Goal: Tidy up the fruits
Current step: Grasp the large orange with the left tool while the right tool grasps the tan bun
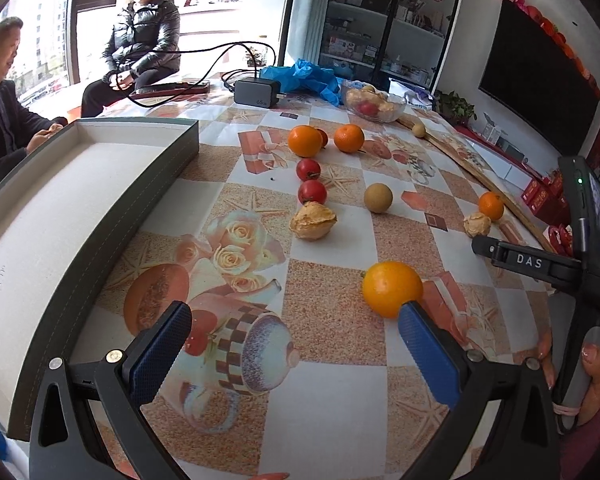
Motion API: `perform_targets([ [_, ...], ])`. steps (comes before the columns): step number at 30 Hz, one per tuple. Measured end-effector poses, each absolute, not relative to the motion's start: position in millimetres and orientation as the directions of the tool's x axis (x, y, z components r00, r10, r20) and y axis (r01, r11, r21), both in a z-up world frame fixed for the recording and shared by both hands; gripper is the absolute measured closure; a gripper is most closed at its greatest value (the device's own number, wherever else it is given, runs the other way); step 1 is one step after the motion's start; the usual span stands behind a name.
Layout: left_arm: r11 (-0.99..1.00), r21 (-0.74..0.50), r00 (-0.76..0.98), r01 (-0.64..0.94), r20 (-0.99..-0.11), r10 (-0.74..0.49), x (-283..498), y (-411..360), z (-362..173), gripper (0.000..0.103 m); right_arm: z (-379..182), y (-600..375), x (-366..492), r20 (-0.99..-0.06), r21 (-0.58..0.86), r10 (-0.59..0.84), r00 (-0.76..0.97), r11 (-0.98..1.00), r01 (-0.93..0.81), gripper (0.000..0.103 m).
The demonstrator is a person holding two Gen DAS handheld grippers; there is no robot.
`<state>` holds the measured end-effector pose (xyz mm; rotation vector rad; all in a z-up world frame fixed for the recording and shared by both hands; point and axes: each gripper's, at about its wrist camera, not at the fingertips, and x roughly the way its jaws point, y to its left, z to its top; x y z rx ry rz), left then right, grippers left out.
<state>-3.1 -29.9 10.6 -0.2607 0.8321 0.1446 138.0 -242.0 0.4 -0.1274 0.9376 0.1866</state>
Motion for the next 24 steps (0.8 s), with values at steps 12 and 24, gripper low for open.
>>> perform_targets([
  [12, 0.977, -0.024, 0.499, -0.212, -0.862, 0.087, 57.0, -68.9, -5.5, 0.0, 1.9, -241.8, 140.7, -0.813, -0.034, 0.09, 0.576, 0.979, -0.201, 0.0],
  [24, 0.988, 0.008, 0.492, -0.155, -0.867, 0.084, 67.8, -93.8, 8.2, 0.064, 2.1, -201.0, 152.3, -0.832, -0.048, 0.159, 0.532, 0.934, -0.354, 0.008],
])
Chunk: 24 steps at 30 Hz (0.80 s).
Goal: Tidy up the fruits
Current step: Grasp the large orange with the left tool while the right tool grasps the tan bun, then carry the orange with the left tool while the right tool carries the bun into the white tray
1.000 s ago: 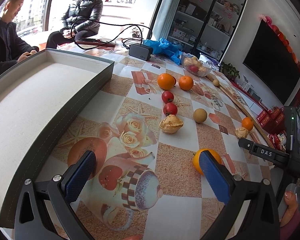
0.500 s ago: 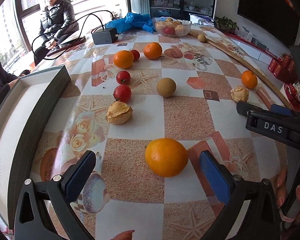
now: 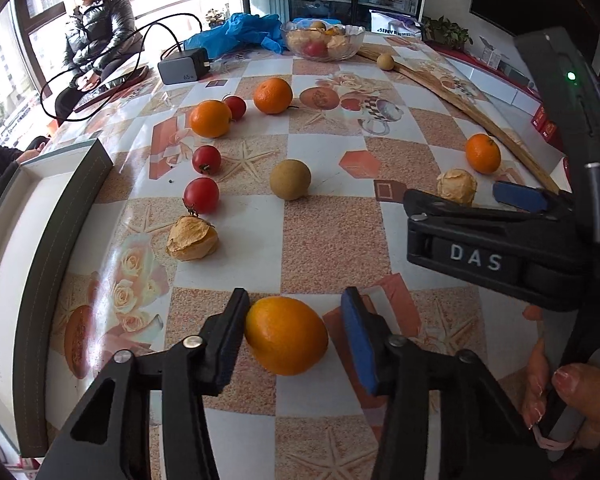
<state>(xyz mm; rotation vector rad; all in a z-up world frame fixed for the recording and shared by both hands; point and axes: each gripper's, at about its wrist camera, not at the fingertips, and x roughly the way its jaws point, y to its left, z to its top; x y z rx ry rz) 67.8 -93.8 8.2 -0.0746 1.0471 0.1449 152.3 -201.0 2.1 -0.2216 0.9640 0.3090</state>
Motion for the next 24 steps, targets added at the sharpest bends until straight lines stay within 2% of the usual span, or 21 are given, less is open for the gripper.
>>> perform_targets([
  [1, 0.988, 0.003, 0.49, -0.154, -0.868, 0.079, 67.3, -93.8, 8.3, 0.064, 3.6, -199.6, 149.2, -0.828, -0.042, 0.172, 0.533, 0.93, -0.365, 0.014],
  [2, 0.987, 0.003, 0.494, -0.158, -0.866, 0.082, 66.5, -93.2, 8.1, 0.064, 6.0, -198.3, 146.9, -0.826, -0.049, 0.169, 0.538, 0.929, -0.366, 0.03],
  [3, 0.987, 0.004, 0.498, -0.161, -0.863, 0.085, 65.1, -92.3, 8.1, 0.064, 8.8, -197.7, 144.8, -0.824, -0.05, 0.168, 0.54, 0.929, -0.366, 0.061],
  [4, 0.987, 0.004, 0.497, -0.162, -0.863, 0.085, 63.6, -91.1, 8.3, 0.064, 10.7, -198.1, 144.4, -0.829, -0.049, 0.164, 0.535, 0.932, -0.36, 0.079],
  [8, 0.986, -0.034, 0.495, -0.16, -0.868, 0.05, 54.0, -84.8, 15.8, 0.064, 16.2, -207.9, 148.6, -0.847, 0.073, 0.25, 0.47, 0.929, -0.363, 0.077],
  [16, 0.988, -0.044, 0.528, -0.147, -0.848, 0.041, 33.6, -65.7, 40.6, 0.064, 36.0, -195.6, 134.1, -0.859, 0.123, 0.314, 0.404, 0.893, -0.432, 0.077],
  [20, 0.979, -0.084, 0.537, -0.184, -0.843, 0.028, 18.9, -29.7, 55.8, 0.064, 51.4, -162.7, 121.2, -0.861, 0.151, 0.369, 0.35, 0.843, -0.517, 0.077],
  [24, 0.956, -0.079, 0.535, -0.284, -0.84, 0.089, 3.1, 28.1, 68.4, 0.064, 66.6, -105.5, 110.3, -0.855, 0.218, 0.451, 0.254, 0.759, -0.614, 0.076],
])
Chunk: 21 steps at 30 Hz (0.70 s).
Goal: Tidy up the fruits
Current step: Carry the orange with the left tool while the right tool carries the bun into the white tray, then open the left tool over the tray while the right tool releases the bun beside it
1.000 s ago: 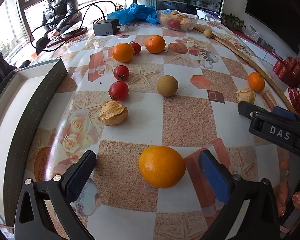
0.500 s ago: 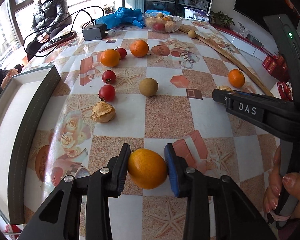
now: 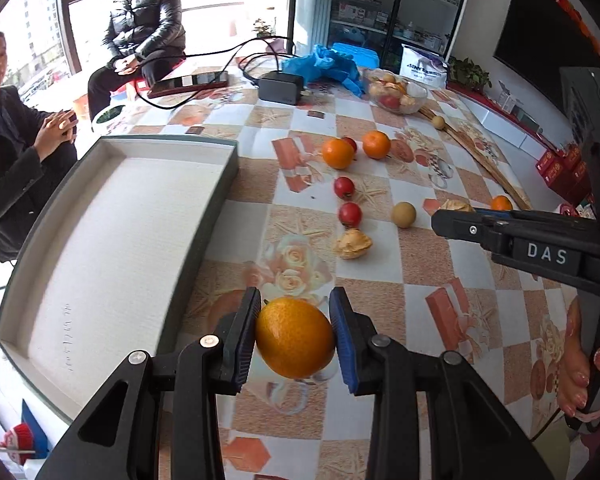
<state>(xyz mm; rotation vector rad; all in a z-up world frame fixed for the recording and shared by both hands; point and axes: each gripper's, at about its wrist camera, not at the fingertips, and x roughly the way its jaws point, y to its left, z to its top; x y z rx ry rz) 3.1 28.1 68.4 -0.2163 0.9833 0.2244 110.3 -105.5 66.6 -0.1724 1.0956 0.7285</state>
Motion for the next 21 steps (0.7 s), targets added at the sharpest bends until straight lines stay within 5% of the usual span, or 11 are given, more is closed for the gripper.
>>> perform_targets([
  [7, 0.857, 0.018, 0.475, -0.514, -0.826, 0.302, -25.3, 138.3, 65.6, 0.064, 61.8, 17.6, 98.4, -0.828, 0.368, 0.559, 0.045, 0.602, -0.709, 0.076],
  [16, 0.808, -0.004, 0.392, -0.589, -0.876, 0.281, -42.1, 180.3, 19.0, 0.063, 15.5, 95.9, 87.2, -0.857, 0.393, 0.51, -0.077, 0.547, -0.739, 0.073],
  [18, 0.81, -0.024, 0.408, -0.586, -0.872, 0.27, -43.8, 177.8, 16.2, 0.056, 12.2, 96.9, 83.6, -0.859, 0.387, 0.505, -0.082, 0.536, -0.75, 0.049],
  [19, 0.814, -0.028, 0.416, -0.58, -0.869, 0.267, -43.6, 176.2, 16.5, 0.043, 12.7, 96.0, 82.4, -0.86, 0.381, 0.504, -0.08, 0.53, -0.757, 0.042],
  [21, 0.816, -0.026, 0.432, -0.578, -0.857, 0.279, -44.5, 173.7, 20.1, 0.027, 19.5, 91.1, 81.0, -0.86, 0.36, 0.507, -0.048, 0.539, -0.761, 0.008],
])
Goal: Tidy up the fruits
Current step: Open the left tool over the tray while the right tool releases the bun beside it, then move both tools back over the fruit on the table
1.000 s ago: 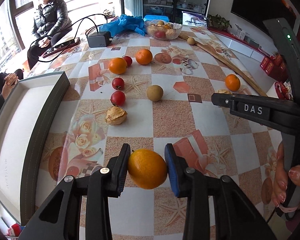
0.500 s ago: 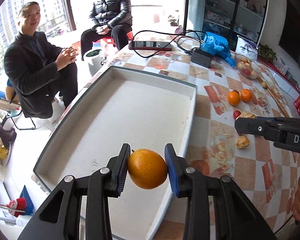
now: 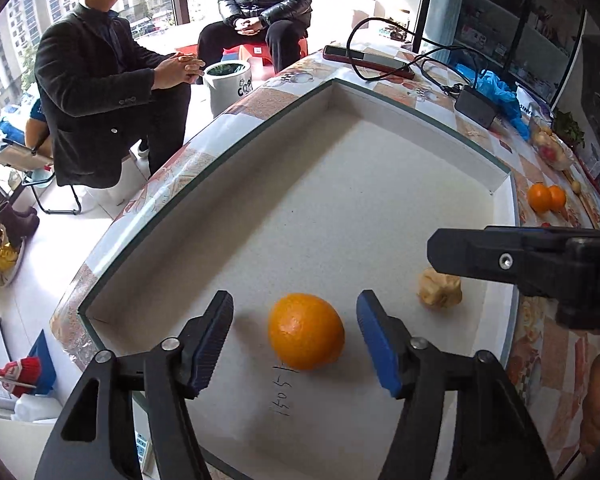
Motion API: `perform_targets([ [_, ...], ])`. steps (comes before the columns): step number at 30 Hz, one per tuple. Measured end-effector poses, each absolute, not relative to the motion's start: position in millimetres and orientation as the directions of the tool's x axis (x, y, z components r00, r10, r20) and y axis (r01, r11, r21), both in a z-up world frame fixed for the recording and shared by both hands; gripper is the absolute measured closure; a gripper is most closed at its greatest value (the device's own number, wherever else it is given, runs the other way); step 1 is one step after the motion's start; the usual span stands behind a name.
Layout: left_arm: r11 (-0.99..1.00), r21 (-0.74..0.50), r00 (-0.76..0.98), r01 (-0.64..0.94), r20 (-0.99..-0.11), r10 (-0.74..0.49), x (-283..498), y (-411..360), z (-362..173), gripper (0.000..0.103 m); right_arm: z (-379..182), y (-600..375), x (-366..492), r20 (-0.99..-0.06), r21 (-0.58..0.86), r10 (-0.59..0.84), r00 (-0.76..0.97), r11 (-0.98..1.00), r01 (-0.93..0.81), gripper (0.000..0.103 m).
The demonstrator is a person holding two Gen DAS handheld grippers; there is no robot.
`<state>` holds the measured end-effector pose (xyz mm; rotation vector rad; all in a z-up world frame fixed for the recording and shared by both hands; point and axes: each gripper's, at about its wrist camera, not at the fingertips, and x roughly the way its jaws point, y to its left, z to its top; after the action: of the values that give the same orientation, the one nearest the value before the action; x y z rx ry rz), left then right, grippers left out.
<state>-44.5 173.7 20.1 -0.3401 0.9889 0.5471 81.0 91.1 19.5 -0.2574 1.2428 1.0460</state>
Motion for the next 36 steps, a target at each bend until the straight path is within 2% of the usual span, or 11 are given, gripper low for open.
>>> perform_targets([
  [4, 0.807, -0.049, 0.491, -0.589, -0.815, 0.309, -53.3, 175.8, 43.9, 0.027, 56.1, 65.1, 83.2, -0.798, 0.386, 0.603, 0.017, 0.533, -0.753, 0.006],
  [5, 0.805, -0.062, 0.513, -0.59, -0.798, 0.315, -57.0, 176.8, 52.4, 0.026, 63.6, 56.9, 85.7, -0.787, 0.386, 0.615, 0.038, 0.541, -0.747, 0.0],
  [9, 0.807, -0.073, 0.578, -0.587, -0.735, 0.354, -67.8, 171.0, 83.5, 0.024, 84.0, 9.8, 101.9, -0.762, 0.367, 0.626, 0.164, 0.627, -0.687, 0.0],
  [12, 0.845, -0.061, 0.616, -0.531, -0.712, 0.336, -65.2, 150.2, 93.2, 0.024, 81.5, -45.5, 116.3, -0.775, 0.317, 0.56, 0.292, 0.745, -0.587, 0.0],
  [16, 0.934, -0.042, 0.654, -0.355, -0.725, 0.216, -47.0, 86.3, 79.9, 0.024, 62.5, -138.0, 130.6, -0.807, 0.233, 0.411, 0.425, 0.882, -0.41, 0.0],
  [19, 0.973, 0.008, 0.651, -0.229, -0.742, 0.16, -25.8, 25.3, 56.0, 0.023, 35.9, -198.7, 132.6, -0.836, 0.193, 0.318, 0.447, 0.933, -0.303, 0.0],
  [22, 0.982, 0.041, 0.62, -0.184, -0.77, 0.149, -3.9, -17.7, 29.1, 0.023, 11.0, -236.7, 126.1, -0.863, 0.159, 0.245, 0.442, 0.962, -0.224, 0.0],
  [24, 0.98, 0.046, 0.604, -0.195, -0.782, 0.157, 7.4, -29.4, 15.5, 0.023, 10.6, -238.3, 115.7, -0.843, 0.068, 0.181, 0.506, 0.97, -0.235, 0.0],
  [29, 0.968, 0.026, 0.587, -0.251, -0.791, 0.174, 23.5, -24.3, -0.2, 0.022, 1.2, -225.3, 106.1, -0.827, -0.025, 0.142, 0.544, 0.958, -0.287, 0.0],
  [35, 0.948, 0.162, 0.584, -0.276, -0.754, 0.299, 38.9, -18.4, 5.1, 0.022, -1.3, -218.5, 107.4, -0.819, -0.021, 0.165, 0.549, 0.949, -0.316, 0.0],
  [36, 0.945, 0.152, 0.581, -0.29, -0.757, 0.3, 41.8, -12.6, 6.3, 0.022, -1.7, -218.5, 107.7, -0.819, -0.018, 0.167, 0.549, 0.948, -0.316, 0.0],
])
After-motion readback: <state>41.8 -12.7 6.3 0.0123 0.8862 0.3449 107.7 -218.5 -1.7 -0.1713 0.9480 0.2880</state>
